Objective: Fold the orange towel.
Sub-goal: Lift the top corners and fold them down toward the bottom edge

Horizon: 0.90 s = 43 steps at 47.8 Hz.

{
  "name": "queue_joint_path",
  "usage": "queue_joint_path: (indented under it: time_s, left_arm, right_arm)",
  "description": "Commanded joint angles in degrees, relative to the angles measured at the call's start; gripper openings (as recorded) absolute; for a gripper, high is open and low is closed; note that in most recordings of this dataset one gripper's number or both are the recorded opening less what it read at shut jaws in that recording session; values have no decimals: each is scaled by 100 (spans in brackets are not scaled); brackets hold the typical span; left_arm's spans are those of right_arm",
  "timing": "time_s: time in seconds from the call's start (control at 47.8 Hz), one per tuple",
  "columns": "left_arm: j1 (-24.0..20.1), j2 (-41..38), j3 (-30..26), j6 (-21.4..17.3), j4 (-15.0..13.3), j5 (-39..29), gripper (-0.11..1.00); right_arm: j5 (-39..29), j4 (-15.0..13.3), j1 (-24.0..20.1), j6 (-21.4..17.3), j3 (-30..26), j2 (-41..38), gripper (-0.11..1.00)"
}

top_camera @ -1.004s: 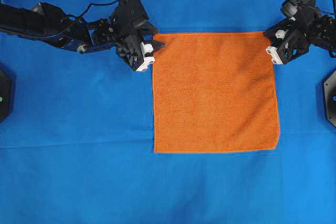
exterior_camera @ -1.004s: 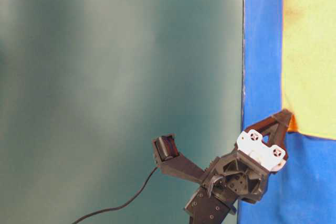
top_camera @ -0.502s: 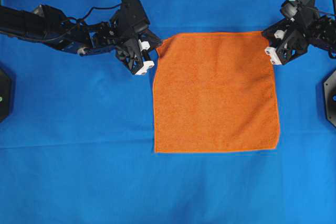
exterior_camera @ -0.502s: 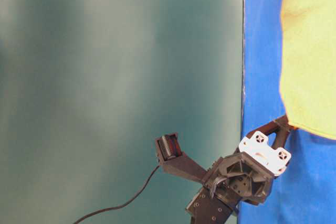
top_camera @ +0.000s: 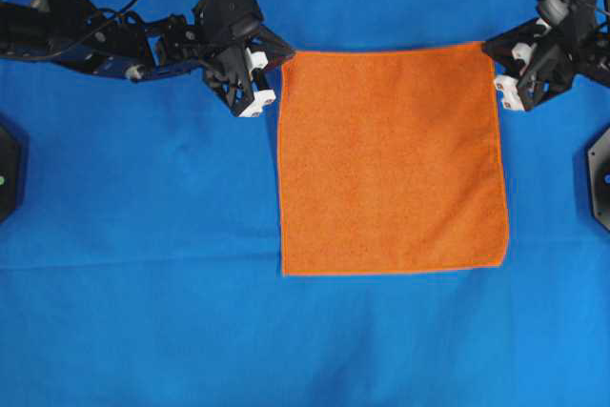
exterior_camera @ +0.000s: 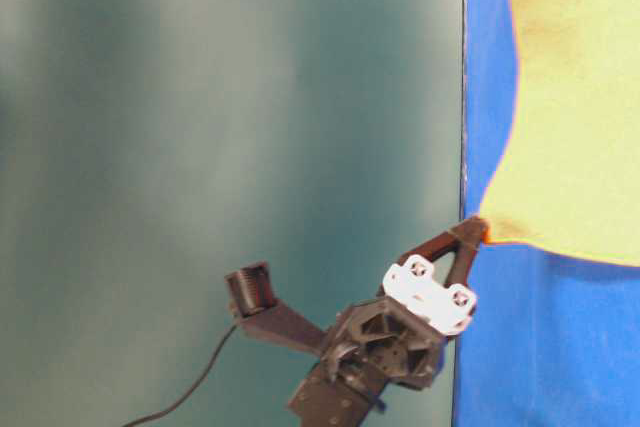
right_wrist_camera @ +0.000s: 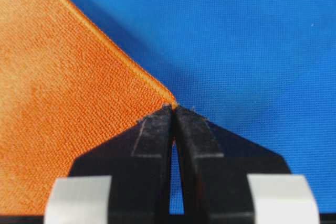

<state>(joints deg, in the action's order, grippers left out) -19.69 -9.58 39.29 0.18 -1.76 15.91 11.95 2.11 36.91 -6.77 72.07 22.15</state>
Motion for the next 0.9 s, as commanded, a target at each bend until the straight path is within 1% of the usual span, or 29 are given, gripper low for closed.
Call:
queue_joint_path:
  time_s: [0.0,0.293,0.397,0.523,0.669,0.774,0.879]
  left_arm:
    - [0,264,-97,-9,18,-79,1]
    - [105,316,-149,-26,18,-281,1]
    - [167,387,-176,-35,18,-466,1]
    - [299,519,-185,-35,18,-729,1]
    - [580,686,-185,-35,18,-1099,1]
    - [835,756,-176,-26,18,-1327,1]
    - [1160,747,-158,18,18,-1397,1]
  right_arm:
    - [-114,9,-9,-9,-18,246,1]
    - [-378,18,-44,-53,18,545,1]
    - [-466,9,-123,-105,18,615,1]
    - [-747,18,-272,-220,18,791,1]
    - [-1292,18,-694,-396,18,1169,1]
    - [-1705,18,-1125,-554,18,1503,1]
    - [-2153,18,-1591,-817,18,1863,1]
